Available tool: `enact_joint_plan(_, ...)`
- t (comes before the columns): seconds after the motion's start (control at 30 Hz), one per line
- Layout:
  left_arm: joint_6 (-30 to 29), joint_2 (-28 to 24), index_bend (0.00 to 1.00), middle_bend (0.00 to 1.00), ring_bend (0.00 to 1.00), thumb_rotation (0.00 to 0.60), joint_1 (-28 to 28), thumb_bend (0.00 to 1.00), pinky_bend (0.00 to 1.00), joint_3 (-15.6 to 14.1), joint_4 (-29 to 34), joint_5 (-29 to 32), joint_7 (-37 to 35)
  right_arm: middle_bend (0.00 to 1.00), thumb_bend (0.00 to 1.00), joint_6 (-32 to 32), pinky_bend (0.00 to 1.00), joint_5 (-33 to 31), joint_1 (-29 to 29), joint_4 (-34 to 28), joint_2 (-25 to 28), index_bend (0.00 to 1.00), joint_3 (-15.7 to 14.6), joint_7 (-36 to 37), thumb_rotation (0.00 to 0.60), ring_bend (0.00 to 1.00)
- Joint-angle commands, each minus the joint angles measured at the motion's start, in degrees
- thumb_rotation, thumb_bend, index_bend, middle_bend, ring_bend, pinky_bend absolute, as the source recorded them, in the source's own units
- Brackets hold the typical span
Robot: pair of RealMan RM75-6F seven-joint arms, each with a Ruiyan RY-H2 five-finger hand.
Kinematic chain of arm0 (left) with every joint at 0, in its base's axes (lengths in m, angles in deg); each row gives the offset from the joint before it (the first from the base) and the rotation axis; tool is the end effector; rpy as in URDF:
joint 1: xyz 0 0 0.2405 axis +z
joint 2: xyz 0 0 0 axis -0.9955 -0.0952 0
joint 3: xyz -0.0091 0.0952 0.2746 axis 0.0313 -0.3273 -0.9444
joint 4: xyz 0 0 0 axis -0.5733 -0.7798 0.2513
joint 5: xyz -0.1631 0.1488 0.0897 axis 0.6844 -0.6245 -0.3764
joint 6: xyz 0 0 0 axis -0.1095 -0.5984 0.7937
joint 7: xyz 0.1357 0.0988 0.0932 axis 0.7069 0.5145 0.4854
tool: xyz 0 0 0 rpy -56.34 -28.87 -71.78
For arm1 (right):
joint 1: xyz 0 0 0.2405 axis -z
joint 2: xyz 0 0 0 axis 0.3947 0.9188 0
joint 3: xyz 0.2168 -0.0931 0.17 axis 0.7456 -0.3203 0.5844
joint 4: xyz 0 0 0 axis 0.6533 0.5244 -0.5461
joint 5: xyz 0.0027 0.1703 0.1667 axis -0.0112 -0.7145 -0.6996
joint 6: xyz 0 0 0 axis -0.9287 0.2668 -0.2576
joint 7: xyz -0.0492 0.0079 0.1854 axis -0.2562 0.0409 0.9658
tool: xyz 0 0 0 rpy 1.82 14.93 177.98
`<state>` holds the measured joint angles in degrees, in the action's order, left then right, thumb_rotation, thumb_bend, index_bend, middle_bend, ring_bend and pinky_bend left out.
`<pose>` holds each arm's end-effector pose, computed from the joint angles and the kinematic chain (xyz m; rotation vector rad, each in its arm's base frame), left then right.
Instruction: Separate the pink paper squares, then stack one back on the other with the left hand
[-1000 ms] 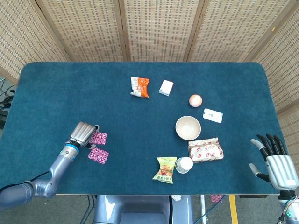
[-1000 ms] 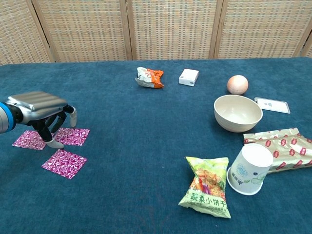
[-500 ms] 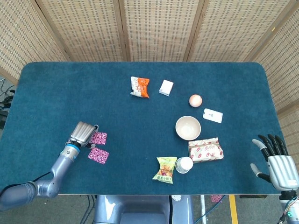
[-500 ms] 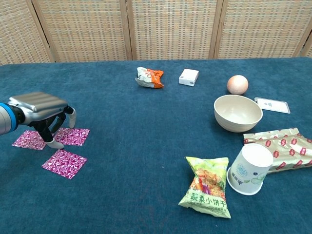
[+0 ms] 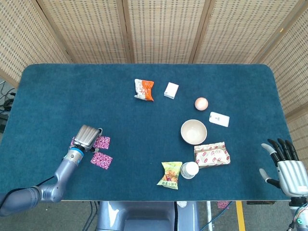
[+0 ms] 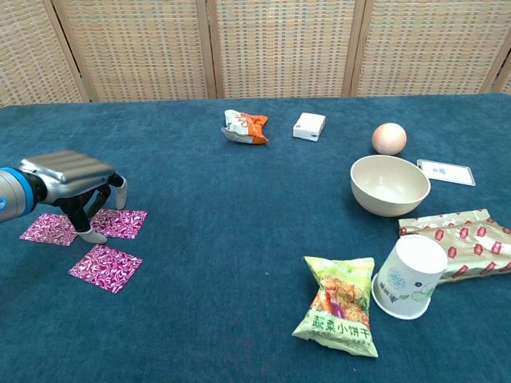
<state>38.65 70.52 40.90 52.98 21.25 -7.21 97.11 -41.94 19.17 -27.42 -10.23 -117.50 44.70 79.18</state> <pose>-0.2513 0.4212 -0.0773 -1.9343 -0.7617 -0.4183 -0.3536 -0.2282 0.1589 1.4262 -0.8432 0.9401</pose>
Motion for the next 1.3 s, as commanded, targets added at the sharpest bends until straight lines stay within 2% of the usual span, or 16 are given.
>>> enact_joint_plan(0.03, 0.22, 0.01, 0.38, 0.63, 0.57, 0.493, -0.15, 0.18, 0.54, -0.01, 0.07, 0.34, -0.08, 0.13, 0.32, 0.03, 0.0, -0.05, 0.0, 0.04, -0.01, 0.17, 0.02, 0.04, 0.6, 0.0)
enact_joint_plan(1.3, -0.94, 1.0, 0.44, 0.64, 0.58, 0.497, 0.05, 0.25, 0.54, -0.33, -0.3, 0.64, -1.28, 0.13, 0.32, 0.07, 0.0, -0.44, 0.16, 0.51, -0.13, 0.17, 0.28, 0.52, 0.6, 0.0)
